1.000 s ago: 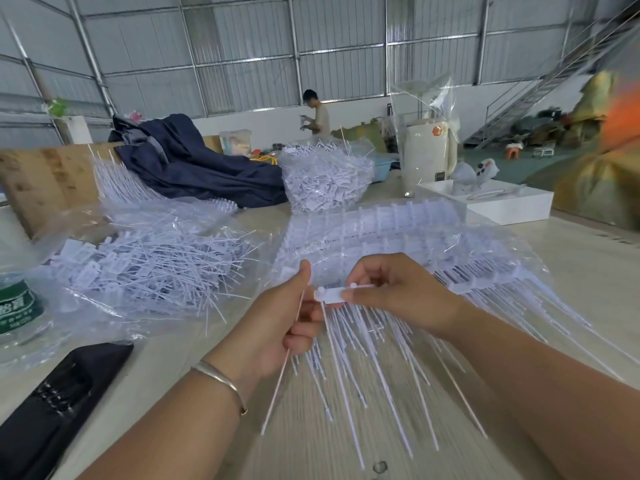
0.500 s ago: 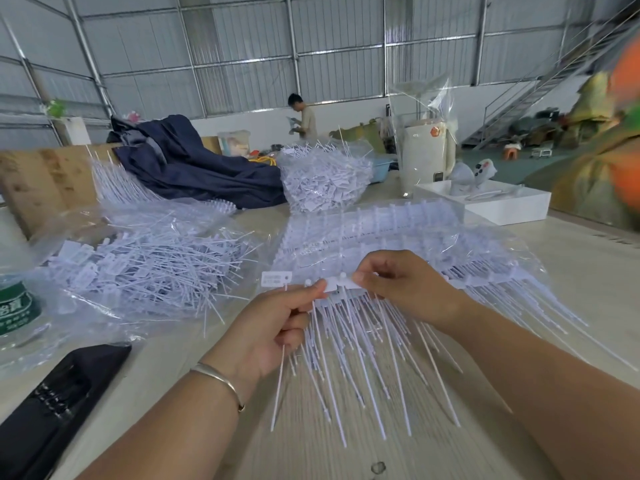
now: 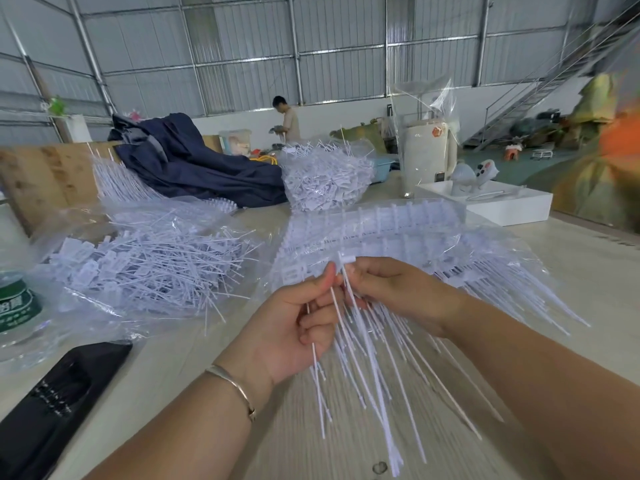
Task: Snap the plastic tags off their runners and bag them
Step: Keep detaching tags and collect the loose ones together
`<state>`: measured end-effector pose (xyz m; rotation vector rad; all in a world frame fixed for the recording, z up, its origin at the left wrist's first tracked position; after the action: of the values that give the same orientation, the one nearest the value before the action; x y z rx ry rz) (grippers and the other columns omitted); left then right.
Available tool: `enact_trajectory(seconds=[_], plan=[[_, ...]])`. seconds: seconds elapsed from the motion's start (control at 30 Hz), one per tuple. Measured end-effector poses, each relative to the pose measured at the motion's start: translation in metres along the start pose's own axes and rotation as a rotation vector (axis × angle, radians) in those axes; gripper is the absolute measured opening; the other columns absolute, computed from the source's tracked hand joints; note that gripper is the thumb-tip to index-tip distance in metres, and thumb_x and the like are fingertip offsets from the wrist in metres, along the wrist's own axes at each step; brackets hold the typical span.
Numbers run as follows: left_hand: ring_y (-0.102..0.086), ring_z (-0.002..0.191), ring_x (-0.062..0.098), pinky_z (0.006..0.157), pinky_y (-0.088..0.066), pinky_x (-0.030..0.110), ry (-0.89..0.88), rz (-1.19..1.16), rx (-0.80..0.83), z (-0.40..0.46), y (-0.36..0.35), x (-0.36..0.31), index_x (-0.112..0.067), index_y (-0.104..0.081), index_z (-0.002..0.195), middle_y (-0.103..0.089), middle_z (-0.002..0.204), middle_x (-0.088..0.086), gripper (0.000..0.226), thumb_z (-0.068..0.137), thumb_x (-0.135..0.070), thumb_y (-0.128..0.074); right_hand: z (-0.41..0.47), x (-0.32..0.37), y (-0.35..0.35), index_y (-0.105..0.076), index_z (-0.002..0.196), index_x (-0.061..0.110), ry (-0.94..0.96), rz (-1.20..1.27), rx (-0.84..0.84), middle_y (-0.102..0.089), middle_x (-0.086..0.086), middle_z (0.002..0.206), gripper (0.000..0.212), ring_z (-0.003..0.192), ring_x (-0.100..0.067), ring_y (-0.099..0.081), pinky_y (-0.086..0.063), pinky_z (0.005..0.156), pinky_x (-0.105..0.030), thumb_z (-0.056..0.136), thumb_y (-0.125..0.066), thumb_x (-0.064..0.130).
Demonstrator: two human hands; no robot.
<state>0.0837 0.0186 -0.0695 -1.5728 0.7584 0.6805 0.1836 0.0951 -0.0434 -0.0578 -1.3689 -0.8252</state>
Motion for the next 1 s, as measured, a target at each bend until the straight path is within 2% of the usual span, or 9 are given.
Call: enact_trajectory(seconds=[0.17,0.3,0.4,0.5,0.6,0.67,0.73,0.9,1.0], plan=[[-0.026,0.035,0.002,0.034,-0.011,0.014,0.031,0.046,0.036,0.001,0.003,0.003,-0.014,-0.067,0.082,-0.048,0.060,-0.007,0.023,0.067,-0.027,-0.080,0.000,0.001,0.004,-0.057,0.084,-0.007,0.043,-0.019,-0.100,-0.049,-0.006,0.071,0.065,0.071,-0.019,-0.042,-0.035,0.074,-0.035,0.080,-0.054,0.057],[-0.028,0.033,0.002,0.029,-0.015,0.014,-0.068,0.152,-0.084,0.003,0.012,-0.009,-0.011,-0.068,0.079,-0.056,0.061,-0.005,0.021,0.070,-0.028,-0.075,0.001,0.001,0.015,-0.059,0.070,0.000,0.082,-0.037,-0.364,-0.045,0.011,0.055,0.049,0.054,-0.001,-0.041,-0.034,0.063,-0.017,0.079,-0.068,0.048],[-0.026,0.031,0.002,0.031,-0.012,0.014,-0.127,0.218,-0.173,0.002,0.020,-0.018,-0.012,-0.073,0.068,-0.054,0.062,-0.004,0.015,0.073,-0.026,-0.071,0.001,0.000,0.021,-0.057,0.064,0.012,0.087,-0.135,-0.473,-0.044,0.016,0.048,0.040,0.047,0.000,-0.041,-0.030,0.059,-0.018,0.078,-0.074,0.045],[-0.024,0.033,0.004,0.033,-0.012,0.016,-0.169,0.344,-0.266,0.000,0.029,-0.025,-0.010,-0.072,0.072,-0.053,0.060,-0.003,0.016,0.073,-0.026,-0.073,0.000,-0.005,0.024,-0.060,0.068,0.012,0.092,-0.181,-0.491,-0.048,0.015,0.054,0.039,0.049,-0.002,-0.042,-0.032,0.059,-0.021,0.076,-0.075,0.047],[-0.023,0.035,0.005,0.035,-0.013,0.017,-0.188,0.498,-0.358,-0.001,0.040,-0.029,-0.013,-0.066,0.070,-0.053,0.058,-0.002,0.014,0.075,-0.022,-0.075,0.000,-0.009,0.022,-0.067,0.071,0.016,0.084,-0.245,-0.465,-0.062,-0.001,0.066,0.030,0.057,-0.011,-0.051,-0.041,0.058,-0.030,0.078,-0.076,0.044],[-0.023,0.035,0.007,0.036,-0.014,0.017,-0.188,0.571,-0.397,0.000,0.045,-0.028,-0.014,-0.061,0.065,-0.051,0.055,-0.001,0.019,0.078,-0.015,-0.075,0.001,-0.013,0.019,-0.072,0.076,0.022,0.034,-0.314,-0.425,-0.070,-0.001,0.074,0.024,0.067,-0.017,-0.062,-0.051,0.065,-0.037,0.078,-0.076,0.046],[-0.023,0.035,0.008,0.036,-0.014,0.016,-0.188,0.597,-0.419,0.001,0.047,-0.027,-0.012,-0.062,0.071,-0.050,0.052,0.000,0.015,0.079,-0.012,-0.074,0.000,-0.013,0.016,-0.076,0.083,0.025,0.006,-0.336,-0.405,-0.074,0.005,0.084,0.022,0.080,-0.015,-0.068,-0.055,0.077,-0.041,0.077,-0.075,0.046],[-0.024,0.035,0.008,0.036,-0.016,0.016,-0.210,0.644,-0.424,0.002,0.046,-0.029,-0.010,-0.068,0.078,-0.049,0.050,-0.001,0.011,0.075,-0.014,-0.078,0.000,-0.011,0.018,-0.080,0.085,0.019,0.004,-0.160,-0.398,-0.076,0.010,0.086,0.011,0.088,-0.007,-0.069,-0.055,0.088,-0.039,0.078,-0.079,0.028],[-0.025,0.035,0.008,0.036,-0.018,0.016,-0.230,0.666,-0.395,0.000,0.042,-0.029,-0.011,-0.071,0.073,-0.049,0.049,0.000,0.008,0.074,-0.014,-0.078,-0.001,-0.010,0.020,-0.080,0.083,0.016,0.001,-0.072,-0.355,-0.076,0.008,0.082,0.004,0.083,-0.005,-0.070,-0.052,0.078,-0.027,0.080,-0.077,0.018]])
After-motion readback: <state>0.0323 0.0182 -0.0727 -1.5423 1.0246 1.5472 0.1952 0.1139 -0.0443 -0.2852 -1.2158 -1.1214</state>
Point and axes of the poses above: each hand's wrist, its own z-axis towards the middle knuckle, its own y-axis out of the back of the hand, x = y × z, the point moved 5 cm from there along z, towards the middle knuckle
